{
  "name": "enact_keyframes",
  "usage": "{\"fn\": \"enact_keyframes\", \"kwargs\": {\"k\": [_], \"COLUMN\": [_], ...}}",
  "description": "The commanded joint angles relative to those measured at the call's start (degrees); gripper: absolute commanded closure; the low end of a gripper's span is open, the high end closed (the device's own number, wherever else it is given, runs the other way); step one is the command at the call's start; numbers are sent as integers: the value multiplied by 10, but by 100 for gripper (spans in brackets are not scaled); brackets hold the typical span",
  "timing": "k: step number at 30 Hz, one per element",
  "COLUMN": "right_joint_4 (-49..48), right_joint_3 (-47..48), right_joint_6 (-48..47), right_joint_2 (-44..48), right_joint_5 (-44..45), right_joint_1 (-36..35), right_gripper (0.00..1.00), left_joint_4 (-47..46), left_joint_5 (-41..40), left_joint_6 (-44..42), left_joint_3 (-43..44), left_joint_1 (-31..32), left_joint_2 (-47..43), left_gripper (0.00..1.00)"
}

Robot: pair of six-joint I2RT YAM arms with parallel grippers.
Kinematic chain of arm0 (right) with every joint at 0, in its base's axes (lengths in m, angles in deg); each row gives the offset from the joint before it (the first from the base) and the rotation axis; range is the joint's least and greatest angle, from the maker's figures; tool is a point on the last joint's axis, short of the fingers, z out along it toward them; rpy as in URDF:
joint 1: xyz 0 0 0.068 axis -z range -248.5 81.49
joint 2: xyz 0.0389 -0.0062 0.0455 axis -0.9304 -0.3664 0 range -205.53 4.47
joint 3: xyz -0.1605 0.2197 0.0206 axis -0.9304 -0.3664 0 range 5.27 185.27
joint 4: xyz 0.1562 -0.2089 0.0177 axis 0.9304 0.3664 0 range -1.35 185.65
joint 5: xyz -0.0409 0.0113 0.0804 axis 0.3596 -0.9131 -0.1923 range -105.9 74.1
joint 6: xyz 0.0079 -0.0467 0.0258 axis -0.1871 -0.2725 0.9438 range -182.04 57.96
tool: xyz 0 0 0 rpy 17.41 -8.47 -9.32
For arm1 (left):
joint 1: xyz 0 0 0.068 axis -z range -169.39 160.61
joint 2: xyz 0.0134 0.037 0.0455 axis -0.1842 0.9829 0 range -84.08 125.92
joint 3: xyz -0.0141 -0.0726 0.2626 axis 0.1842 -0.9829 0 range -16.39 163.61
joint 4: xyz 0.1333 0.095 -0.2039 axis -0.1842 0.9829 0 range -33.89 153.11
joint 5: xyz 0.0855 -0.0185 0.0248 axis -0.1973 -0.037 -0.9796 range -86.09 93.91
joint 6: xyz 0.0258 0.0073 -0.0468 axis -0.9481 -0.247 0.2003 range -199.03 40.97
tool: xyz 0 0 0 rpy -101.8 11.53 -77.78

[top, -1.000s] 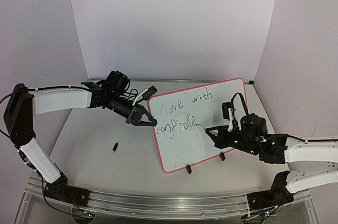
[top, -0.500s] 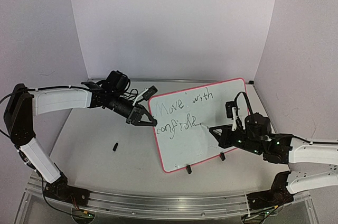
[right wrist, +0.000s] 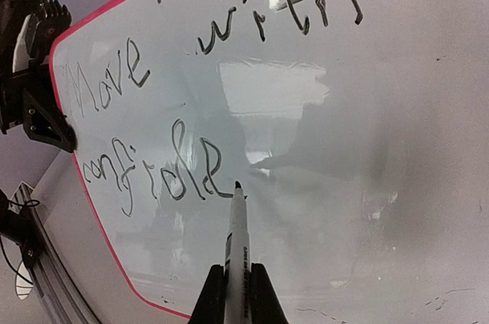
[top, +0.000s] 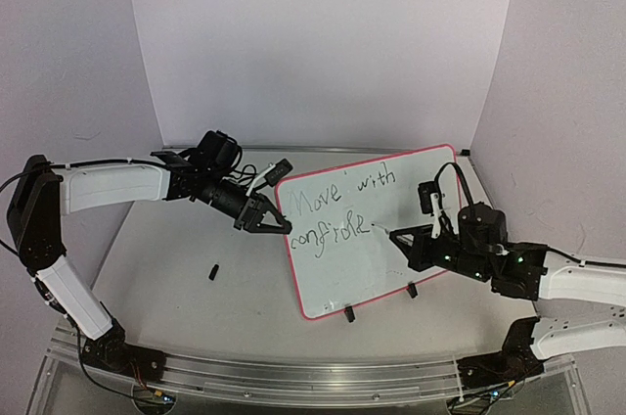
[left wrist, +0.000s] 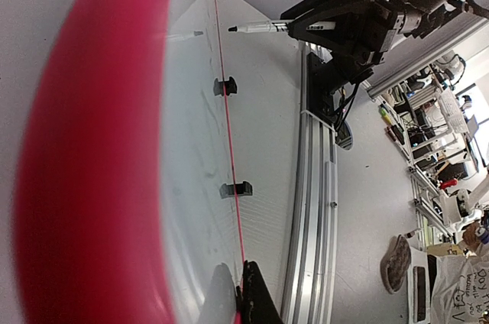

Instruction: Write a sentence on the whiteboard

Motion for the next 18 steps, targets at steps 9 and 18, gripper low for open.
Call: {"fn": "enact_keyframes", "kwargs": {"k": [9, 18], "right_joint_4": [-17, -18], "right_joint_3": [53, 47], "right_joint_6": [-30, -14], "right_joint_2": [-36, -52], "right_joint_5": [16, 22], "right_joint_1": [7, 9], "right_gripper": [100, 100], "left_joint_4": [43, 44], "left_joint_5": [-10, -11], "left_joint_6": [-48, -50], "left_joint_3": [11, 12], "left_joint_1": [19, 20], "left_joint_2": [3, 1], "left_gripper": [100, 100]}}
